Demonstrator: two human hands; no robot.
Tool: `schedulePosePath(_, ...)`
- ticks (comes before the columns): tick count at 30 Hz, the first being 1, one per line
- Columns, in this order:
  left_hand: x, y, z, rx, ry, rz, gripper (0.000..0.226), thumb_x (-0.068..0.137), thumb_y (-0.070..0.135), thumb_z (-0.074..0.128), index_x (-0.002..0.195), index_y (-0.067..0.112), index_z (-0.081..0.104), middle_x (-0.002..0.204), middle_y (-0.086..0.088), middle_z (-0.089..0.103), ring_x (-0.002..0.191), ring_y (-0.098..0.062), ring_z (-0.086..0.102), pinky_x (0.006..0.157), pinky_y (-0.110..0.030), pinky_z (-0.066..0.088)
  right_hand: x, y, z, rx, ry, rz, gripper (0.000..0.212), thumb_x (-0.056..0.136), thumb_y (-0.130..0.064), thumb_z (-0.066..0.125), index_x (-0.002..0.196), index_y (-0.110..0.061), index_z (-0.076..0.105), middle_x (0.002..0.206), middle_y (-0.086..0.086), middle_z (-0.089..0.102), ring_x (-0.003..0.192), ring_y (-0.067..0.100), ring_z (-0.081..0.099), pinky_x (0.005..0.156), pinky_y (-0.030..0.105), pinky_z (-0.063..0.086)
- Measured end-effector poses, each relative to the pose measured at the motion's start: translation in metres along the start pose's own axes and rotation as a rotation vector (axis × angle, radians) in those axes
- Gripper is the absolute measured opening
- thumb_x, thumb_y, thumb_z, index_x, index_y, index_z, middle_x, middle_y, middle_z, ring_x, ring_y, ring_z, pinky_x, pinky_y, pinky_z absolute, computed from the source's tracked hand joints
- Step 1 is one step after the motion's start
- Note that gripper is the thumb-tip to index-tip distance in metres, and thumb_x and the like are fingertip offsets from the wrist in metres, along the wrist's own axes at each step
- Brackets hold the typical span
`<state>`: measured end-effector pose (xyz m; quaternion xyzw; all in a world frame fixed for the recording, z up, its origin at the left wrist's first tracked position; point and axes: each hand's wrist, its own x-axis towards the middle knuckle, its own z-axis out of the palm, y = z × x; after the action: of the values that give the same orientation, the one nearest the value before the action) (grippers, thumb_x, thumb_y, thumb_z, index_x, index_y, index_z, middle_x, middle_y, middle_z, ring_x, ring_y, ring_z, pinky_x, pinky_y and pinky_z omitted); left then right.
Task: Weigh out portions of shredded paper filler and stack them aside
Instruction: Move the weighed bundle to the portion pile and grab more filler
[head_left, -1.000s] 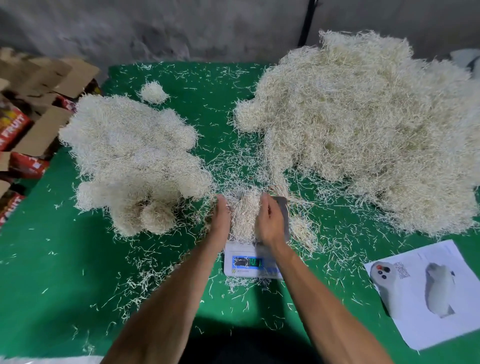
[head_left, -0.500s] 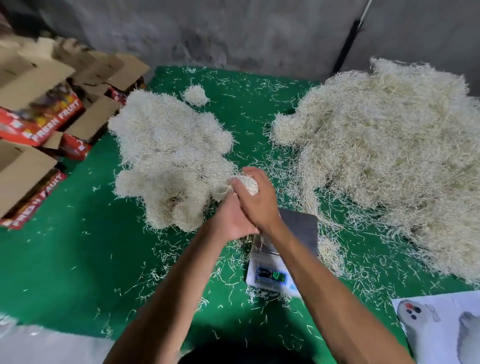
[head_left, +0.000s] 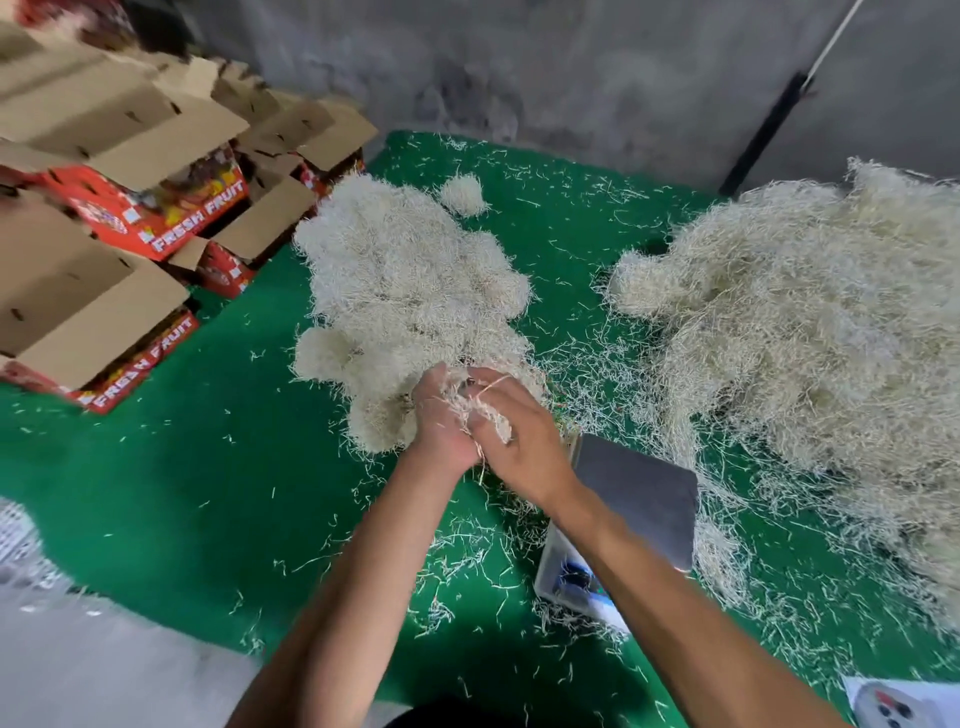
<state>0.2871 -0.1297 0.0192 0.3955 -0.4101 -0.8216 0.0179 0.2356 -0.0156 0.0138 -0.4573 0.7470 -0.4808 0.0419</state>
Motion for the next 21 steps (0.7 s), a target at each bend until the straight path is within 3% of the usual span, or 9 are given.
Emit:
schedulePosePath(3,-0.002,-0.005,-0.006,0.003,0.029,0.003,0.107,0.090,0.083,0.019,0.145,-0.004,0.044,0.139,-0.025,0.056,0.122,-0.035,0.059,0.108,-0.033,0.045,0.004,-0.001,0.025,-0.117,0.063,-0.165,0.030,0.103,-0.037,0.058,0.119,-0.017,0.075,0.136,-0.001,0.067,0.129,0.014,0.057,0.118,0.037,0.037)
schedulePosePath(4,-0.004,-0.003,-0.002,0.038,0.027,0.035,0.101,0.093,0.079,0.026,0.143,-0.008,0.044,0.142,-0.028,0.053,0.122,-0.037,0.059,0.109,-0.031,0.045,0.010,0.002,0.025,-0.122,0.099,-0.132,0.030,0.103,-0.037,0.059,0.116,-0.015,0.076,0.126,0.001,0.071,0.119,0.013,0.062,0.110,0.034,0.044)
schedulePosePath(6,0.000,0.002,0.004,-0.224,-0.067,-0.162,0.100,0.088,0.081,0.037,0.132,-0.006,0.058,0.131,-0.027,0.063,0.114,-0.039,0.066,0.107,-0.046,0.048,0.026,0.010,0.019,-0.122,0.107,0.026,0.028,0.104,-0.032,0.059,0.108,-0.011,0.077,0.100,0.003,0.074,0.089,0.009,0.069,0.082,0.029,0.055)
schedulePosePath(9,0.006,0.008,0.019,-0.523,-0.157,-0.201,0.101,0.085,0.085,0.026,0.127,0.003,0.068,0.116,-0.015,0.071,0.112,-0.027,0.066,0.103,-0.047,0.051,0.065,0.019,0.013,-0.195,-0.129,0.243,0.030,0.105,-0.035,0.055,0.106,-0.016,0.077,0.062,-0.005,0.069,0.045,0.003,0.061,0.053,0.023,0.051)
schedulePosePath(13,0.032,0.015,0.017,-0.729,-0.055,-0.148,0.092,0.095,0.077,0.019,0.138,0.004,0.056,0.129,-0.019,0.065,0.122,-0.032,0.061,0.110,-0.049,0.044,0.121,0.018,0.016,-0.250,-0.267,0.323,0.046,0.106,-0.046,0.045,0.131,-0.014,0.067,0.039,-0.003,0.054,0.030,0.013,0.047,0.040,0.033,0.052)
schedulePosePath(15,0.045,0.024,0.008,-0.759,0.008,-0.121,0.087,0.099,0.072,0.018,0.143,0.004,0.047,0.139,-0.023,0.057,0.127,-0.036,0.056,0.113,-0.053,0.038,0.162,0.010,0.017,-0.183,-0.160,0.271,0.058,0.105,-0.059,0.040,0.130,-0.014,0.067,0.063,-0.001,0.069,0.051,0.017,0.066,0.065,0.037,0.062)
schedulePosePath(17,0.058,0.027,0.001,-0.786,0.010,-0.108,0.083,0.100,0.069,0.018,0.142,0.004,0.046,0.138,-0.022,0.056,0.125,-0.037,0.055,0.114,-0.055,0.036,0.205,-0.003,0.014,-0.036,-0.124,0.239,0.066,0.100,-0.072,0.039,0.133,-0.021,0.065,0.121,0.000,0.070,0.102,0.015,0.069,0.099,0.040,0.054)
schedulePosePath(19,0.065,0.027,-0.004,-0.774,0.018,-0.109,0.077,0.102,0.066,0.022,0.140,0.004,0.047,0.134,-0.021,0.059,0.122,-0.036,0.058,0.112,-0.054,0.038,0.234,-0.010,0.006,0.086,-0.131,0.270,0.076,0.095,-0.081,0.035,0.147,-0.029,0.053,0.153,-0.001,0.052,0.133,0.007,0.046,0.109,0.035,0.035)
schedulePosePath(21,0.071,0.025,-0.008,-0.744,0.024,-0.116,0.070,0.104,0.059,0.027,0.144,0.004,0.045,0.139,-0.020,0.057,0.128,-0.034,0.055,0.114,-0.054,0.038,0.235,-0.005,0.001,0.057,-0.156,0.291,0.080,0.094,-0.085,0.027,0.155,-0.034,0.040,0.164,-0.004,0.037,0.136,0.003,0.034,0.107,0.035,0.026)
